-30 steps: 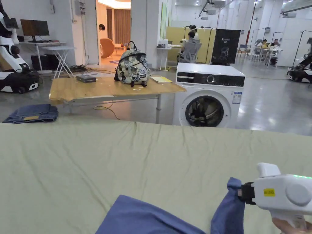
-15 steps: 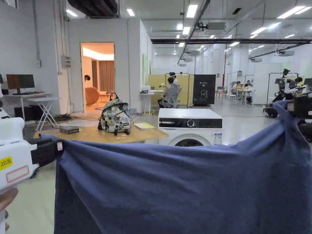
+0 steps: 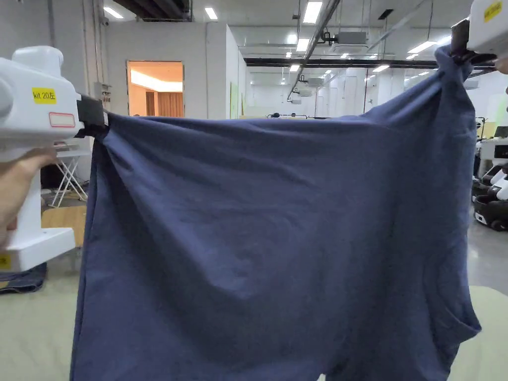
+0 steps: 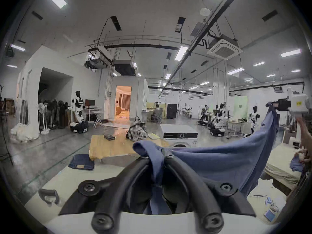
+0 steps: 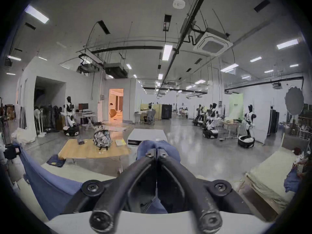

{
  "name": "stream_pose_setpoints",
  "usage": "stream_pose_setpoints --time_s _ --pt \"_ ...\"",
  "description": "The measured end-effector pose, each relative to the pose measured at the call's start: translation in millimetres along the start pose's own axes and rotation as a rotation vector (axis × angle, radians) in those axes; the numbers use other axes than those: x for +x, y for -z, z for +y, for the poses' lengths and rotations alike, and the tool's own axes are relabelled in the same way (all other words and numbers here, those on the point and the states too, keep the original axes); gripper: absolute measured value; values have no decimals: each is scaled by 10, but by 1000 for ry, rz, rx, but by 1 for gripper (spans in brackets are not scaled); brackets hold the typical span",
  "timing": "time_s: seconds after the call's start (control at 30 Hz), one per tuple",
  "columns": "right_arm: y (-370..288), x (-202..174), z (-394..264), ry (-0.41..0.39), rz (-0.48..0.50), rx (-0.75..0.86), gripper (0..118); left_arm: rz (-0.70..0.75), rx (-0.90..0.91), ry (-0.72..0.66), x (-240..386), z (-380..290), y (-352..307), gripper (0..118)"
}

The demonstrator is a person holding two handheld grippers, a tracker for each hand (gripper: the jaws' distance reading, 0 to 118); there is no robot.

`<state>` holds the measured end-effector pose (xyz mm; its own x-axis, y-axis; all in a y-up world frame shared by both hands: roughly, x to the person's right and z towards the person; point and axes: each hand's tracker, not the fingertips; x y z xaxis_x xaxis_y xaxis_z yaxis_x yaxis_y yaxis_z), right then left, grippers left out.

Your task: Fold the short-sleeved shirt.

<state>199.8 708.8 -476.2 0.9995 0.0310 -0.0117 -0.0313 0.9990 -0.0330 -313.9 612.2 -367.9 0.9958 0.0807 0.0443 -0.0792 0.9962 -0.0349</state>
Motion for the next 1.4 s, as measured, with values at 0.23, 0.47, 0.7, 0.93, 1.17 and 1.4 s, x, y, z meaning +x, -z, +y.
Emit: stream_pose_setpoints --time_s 0.23,0.47,0.7,0.93,1.17,1.4 --pt "190 -87 -81 16 47 11 0 21 -11 12 -121 -250 215 3" --pt "261 -122 -911 23 95 -1 0 1 -121 -40 -392 -1068 367 3" --pt "-10 -61 -1723 77 175 -91 0 -26 -244 -117 -527 -1961 89 3" --pt "-1078 129 -2481 76 253 -151 0 -36 -266 -113 -431 -2641 -836 3" --pt "-2419 545 -3520 298 346 -227 0 -33 -279 -98 -168 -3405 -2197 3" --pt "-3427 727 -4590 458 286 -353 0 41 -400 -168 -177 -4279 -3147 3"
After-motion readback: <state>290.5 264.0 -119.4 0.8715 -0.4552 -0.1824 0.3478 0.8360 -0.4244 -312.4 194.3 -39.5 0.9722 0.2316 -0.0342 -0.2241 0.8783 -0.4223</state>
